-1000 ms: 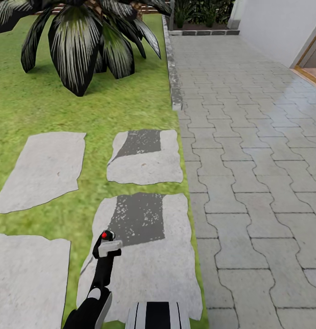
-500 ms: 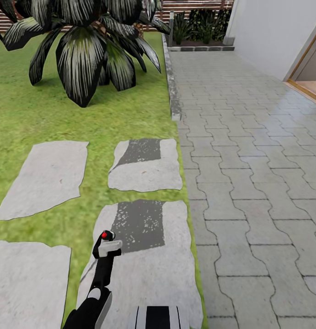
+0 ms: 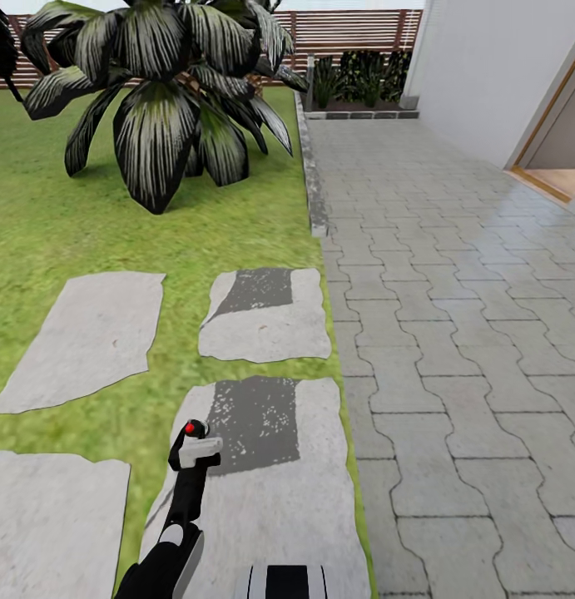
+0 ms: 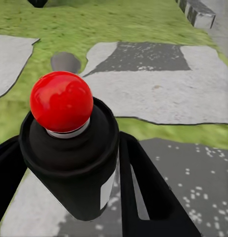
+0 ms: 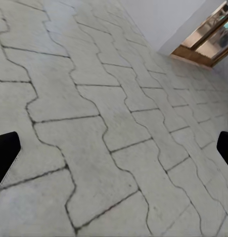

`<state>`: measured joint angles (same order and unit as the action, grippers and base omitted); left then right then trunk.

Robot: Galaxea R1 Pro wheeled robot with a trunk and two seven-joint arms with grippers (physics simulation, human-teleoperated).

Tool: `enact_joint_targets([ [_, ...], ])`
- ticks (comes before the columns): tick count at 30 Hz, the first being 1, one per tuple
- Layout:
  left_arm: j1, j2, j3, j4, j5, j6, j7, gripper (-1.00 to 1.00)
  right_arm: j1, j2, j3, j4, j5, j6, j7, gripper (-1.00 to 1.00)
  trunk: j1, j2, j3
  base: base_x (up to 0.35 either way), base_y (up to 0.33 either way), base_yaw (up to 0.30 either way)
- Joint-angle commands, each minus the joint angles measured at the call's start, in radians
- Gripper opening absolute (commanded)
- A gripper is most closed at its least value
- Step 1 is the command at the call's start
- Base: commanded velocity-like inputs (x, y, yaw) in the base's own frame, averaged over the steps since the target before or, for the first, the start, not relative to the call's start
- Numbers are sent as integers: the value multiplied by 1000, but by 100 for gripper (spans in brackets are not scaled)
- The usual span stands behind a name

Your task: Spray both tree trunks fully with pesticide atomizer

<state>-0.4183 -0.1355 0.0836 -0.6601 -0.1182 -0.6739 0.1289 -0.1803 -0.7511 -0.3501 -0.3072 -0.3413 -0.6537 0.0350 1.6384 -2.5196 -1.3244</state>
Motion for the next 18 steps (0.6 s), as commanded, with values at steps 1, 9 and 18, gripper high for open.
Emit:
enact_joint_targets([
  [1,0,-1,4,1,-11,-3,5,-100,0,0,0,1,-9,-3,8,100,-1,0,3,0,0,0],
  [9,0,-1,4,1,-11,-3,6,-100,-1,26,2,-1,-20,-4,21,100,-4,2,34,0,0,0],
  [18,0,-1,4,1,-11,-2,6,-100,-1,48,3,-3,-18,-6,22,100,-8,4,69,0,0,0],
])
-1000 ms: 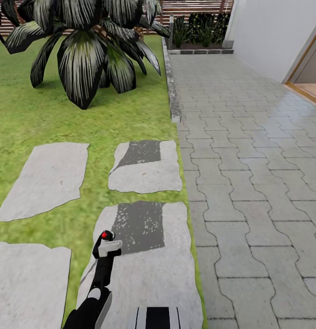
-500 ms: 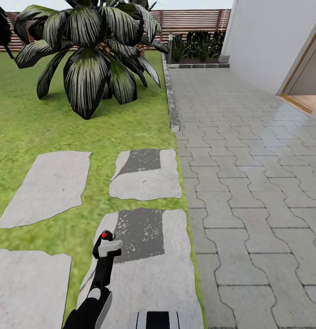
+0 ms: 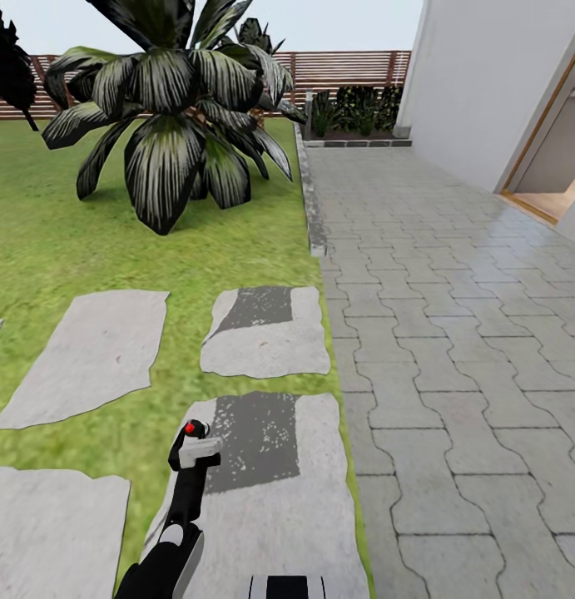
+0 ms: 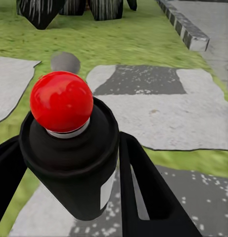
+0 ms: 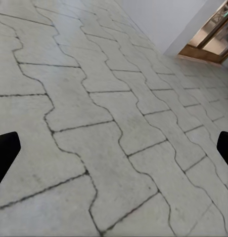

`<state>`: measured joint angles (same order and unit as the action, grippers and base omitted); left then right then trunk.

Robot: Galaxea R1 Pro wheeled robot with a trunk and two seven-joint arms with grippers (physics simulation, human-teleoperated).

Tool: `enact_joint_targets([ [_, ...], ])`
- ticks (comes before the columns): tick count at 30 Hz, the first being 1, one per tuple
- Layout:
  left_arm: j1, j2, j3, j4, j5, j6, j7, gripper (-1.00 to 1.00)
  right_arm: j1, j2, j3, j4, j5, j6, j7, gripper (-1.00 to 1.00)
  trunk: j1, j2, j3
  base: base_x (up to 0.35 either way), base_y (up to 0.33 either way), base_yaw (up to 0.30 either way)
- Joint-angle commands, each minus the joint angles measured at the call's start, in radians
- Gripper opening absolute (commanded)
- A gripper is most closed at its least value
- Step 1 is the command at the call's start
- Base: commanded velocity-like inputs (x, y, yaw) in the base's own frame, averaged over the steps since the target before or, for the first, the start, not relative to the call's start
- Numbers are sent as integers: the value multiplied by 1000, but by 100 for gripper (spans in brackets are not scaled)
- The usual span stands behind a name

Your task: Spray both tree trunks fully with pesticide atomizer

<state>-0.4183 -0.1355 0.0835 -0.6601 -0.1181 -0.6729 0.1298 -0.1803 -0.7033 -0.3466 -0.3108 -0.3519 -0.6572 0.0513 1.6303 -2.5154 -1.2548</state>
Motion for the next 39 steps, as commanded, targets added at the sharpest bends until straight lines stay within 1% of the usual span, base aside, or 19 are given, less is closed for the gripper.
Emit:
enact_joint_targets([
  [1,-1,-1,4,1,-11,-2,5,-100,-1,0,0,1,-7,-3,5,100,-1,0,3,0,0,0],
  [15,-1,-1,4,2,-11,-1,5,-100,-1,1,0,4,-7,1,3,100,-7,3,57,0,0,0],
  [18,-1,-1,4,2,-11,1,4,-100,0,-3,-2,9,-5,1,2,100,-8,4,69,0,0,0],
  [20,-1,-1,4,1,-11,20,4,-100,1,-6,-3,17,-4,1,2,100,-9,4,77,0,0,0],
  [22,-1,-1,4,1,-11,37,4,-100,1,-17,-3,36,-3,1,1,100,-10,5,84,0,0,0],
  [27,-1,-1,4,2,-11,47,4,-100,1,-27,-3,54,-3,1,1,100,-12,6,104,0,0,0],
  [39,-1,-1,4,2,-12,52,2,-100,1,-29,-1,60,-2,1,1,100,-18,9,150,0,0,0],
])
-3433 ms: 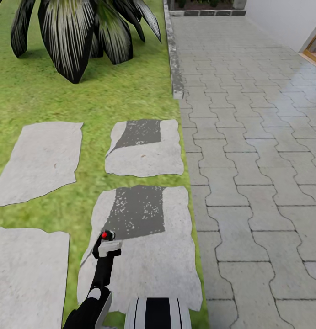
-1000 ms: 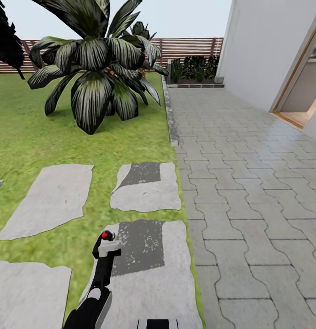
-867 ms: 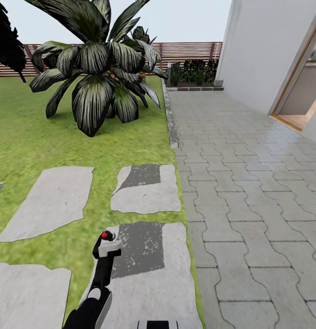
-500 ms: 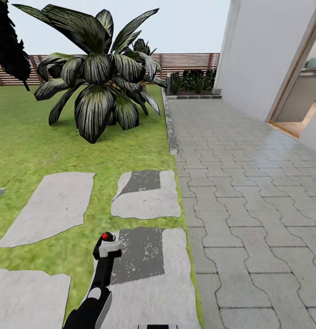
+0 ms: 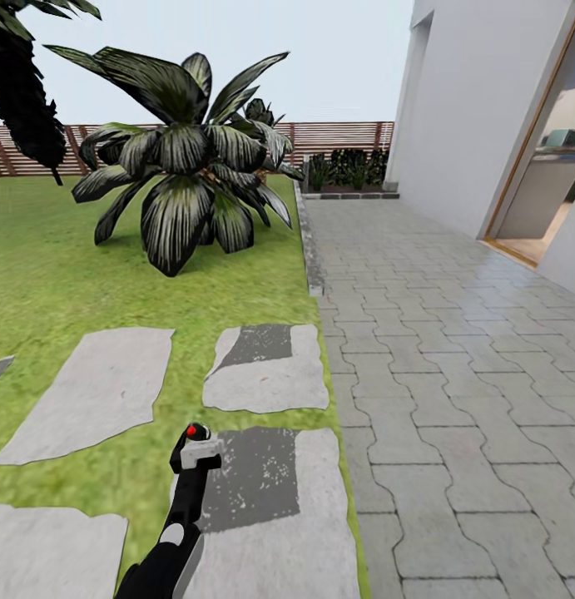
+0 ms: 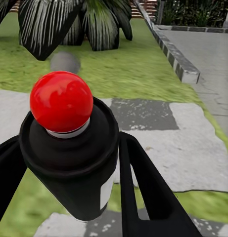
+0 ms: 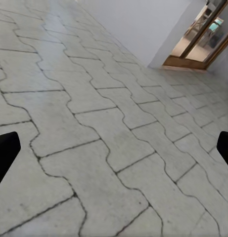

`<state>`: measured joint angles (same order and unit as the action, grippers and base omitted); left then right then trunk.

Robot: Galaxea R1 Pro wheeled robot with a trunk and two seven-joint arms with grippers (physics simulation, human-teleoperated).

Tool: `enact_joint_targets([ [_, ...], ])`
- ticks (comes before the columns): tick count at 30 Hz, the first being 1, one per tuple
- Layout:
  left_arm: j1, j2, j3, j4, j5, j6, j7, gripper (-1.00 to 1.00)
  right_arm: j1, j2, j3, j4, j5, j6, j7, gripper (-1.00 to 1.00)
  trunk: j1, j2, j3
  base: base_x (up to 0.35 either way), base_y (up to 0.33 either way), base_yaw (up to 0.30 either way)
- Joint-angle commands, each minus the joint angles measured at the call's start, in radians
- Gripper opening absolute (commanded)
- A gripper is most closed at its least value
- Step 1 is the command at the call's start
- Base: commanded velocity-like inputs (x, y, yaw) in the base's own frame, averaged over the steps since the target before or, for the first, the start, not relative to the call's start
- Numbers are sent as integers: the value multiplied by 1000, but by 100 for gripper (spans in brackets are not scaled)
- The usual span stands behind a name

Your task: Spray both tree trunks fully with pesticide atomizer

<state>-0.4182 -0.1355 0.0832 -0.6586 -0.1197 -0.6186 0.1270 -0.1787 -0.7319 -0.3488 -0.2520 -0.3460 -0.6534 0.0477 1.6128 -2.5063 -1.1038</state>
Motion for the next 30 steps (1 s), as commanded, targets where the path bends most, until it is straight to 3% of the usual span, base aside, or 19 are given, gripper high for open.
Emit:
enact_joint_targets([
  [1,-1,-1,4,1,-11,-3,4,-100,-1,1,2,1,-8,-3,5,100,-1,0,3,0,0,0],
  [30,-1,-1,4,1,-11,-3,3,-100,-1,41,4,-15,-10,-9,8,100,-20,20,114,0,0,0],
])
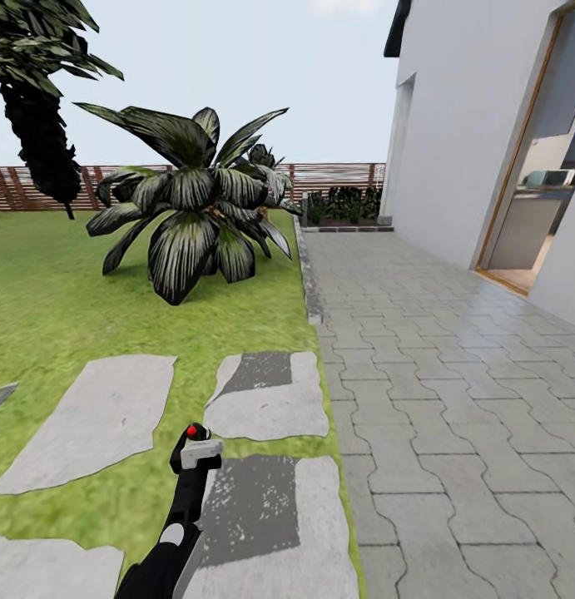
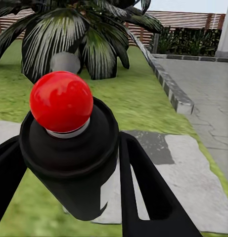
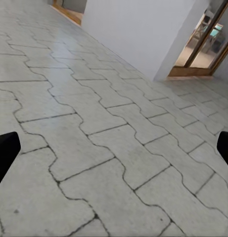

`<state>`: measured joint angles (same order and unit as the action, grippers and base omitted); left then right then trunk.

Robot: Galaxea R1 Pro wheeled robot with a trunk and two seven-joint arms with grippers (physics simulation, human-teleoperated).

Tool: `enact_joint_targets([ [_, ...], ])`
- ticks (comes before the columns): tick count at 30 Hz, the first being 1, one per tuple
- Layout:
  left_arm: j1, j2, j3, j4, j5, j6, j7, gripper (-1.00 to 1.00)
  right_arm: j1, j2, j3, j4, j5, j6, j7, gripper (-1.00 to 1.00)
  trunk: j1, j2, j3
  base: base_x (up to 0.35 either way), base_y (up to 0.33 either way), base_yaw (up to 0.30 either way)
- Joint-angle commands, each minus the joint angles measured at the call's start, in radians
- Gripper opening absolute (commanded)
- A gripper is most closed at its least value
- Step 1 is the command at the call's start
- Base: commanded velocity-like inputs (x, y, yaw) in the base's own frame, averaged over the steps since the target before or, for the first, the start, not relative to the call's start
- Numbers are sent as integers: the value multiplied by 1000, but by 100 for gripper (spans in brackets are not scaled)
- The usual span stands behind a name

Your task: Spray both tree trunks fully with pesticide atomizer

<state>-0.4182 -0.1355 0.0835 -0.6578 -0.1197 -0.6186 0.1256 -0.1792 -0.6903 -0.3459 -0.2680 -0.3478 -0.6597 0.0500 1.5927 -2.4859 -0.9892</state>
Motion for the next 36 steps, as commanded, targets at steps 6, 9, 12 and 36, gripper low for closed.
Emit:
enact_joint_targets([
  [6,-1,-1,4,1,-11,-3,5,-100,-1,0,1,1,-8,-2,5,100,-23,42,18,0,0,0],
  [9,-1,-1,4,1,-11,-3,5,-100,-1,0,1,1,-8,-2,5,100,-35,63,27,0,0,0],
  [12,-1,-1,4,1,-11,-3,5,-100,-1,1,1,1,-8,-3,5,100,-46,84,37,0,0,0],
  [36,-1,-21,4,0,-8,-5,5,-100,0,18,0,-63,-11,-8,4,100,-138,252,112,0,0,0],
])
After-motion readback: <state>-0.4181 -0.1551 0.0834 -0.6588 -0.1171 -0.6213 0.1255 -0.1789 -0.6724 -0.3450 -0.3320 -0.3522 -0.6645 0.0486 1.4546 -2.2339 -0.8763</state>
